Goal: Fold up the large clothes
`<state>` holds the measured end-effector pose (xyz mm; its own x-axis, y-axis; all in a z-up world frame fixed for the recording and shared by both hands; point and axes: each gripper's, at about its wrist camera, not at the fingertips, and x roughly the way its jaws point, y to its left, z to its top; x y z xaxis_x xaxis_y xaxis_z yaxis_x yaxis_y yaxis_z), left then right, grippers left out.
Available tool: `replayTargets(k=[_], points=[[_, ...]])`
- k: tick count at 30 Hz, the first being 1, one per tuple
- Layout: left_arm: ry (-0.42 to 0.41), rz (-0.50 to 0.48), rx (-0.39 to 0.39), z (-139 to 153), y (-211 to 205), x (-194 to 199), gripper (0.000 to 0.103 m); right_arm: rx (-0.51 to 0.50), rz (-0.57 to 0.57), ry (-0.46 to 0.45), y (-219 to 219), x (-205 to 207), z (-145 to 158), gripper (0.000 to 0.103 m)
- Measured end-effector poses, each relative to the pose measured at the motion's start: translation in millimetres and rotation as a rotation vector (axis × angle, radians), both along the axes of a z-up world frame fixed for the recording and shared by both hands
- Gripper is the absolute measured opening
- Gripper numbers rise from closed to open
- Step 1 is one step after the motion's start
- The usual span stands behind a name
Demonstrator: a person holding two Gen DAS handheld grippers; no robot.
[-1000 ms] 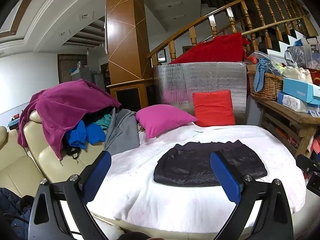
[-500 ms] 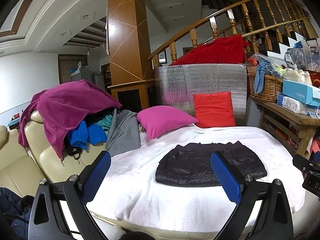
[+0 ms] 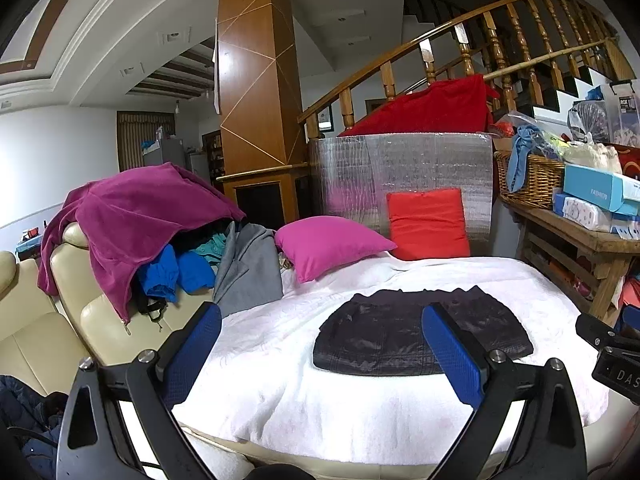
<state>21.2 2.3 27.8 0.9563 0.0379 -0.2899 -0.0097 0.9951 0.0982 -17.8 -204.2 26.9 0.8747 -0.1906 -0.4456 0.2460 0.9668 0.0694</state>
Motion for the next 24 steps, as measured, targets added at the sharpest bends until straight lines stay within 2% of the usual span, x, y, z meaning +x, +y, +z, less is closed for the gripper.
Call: replayTargets(k=[12,24], points=[[0.014,0.008,-0.003,-2.5,1.4,9.3,0.1,0.003,0.003,0.019,-1.4,8.9,-2.8,0.095],[0.038,0.024,0.004,-2.4,-5.1,27.4,0.1,0.002,0.015,0.039,-4.5,35.9,-4.5,0.095]])
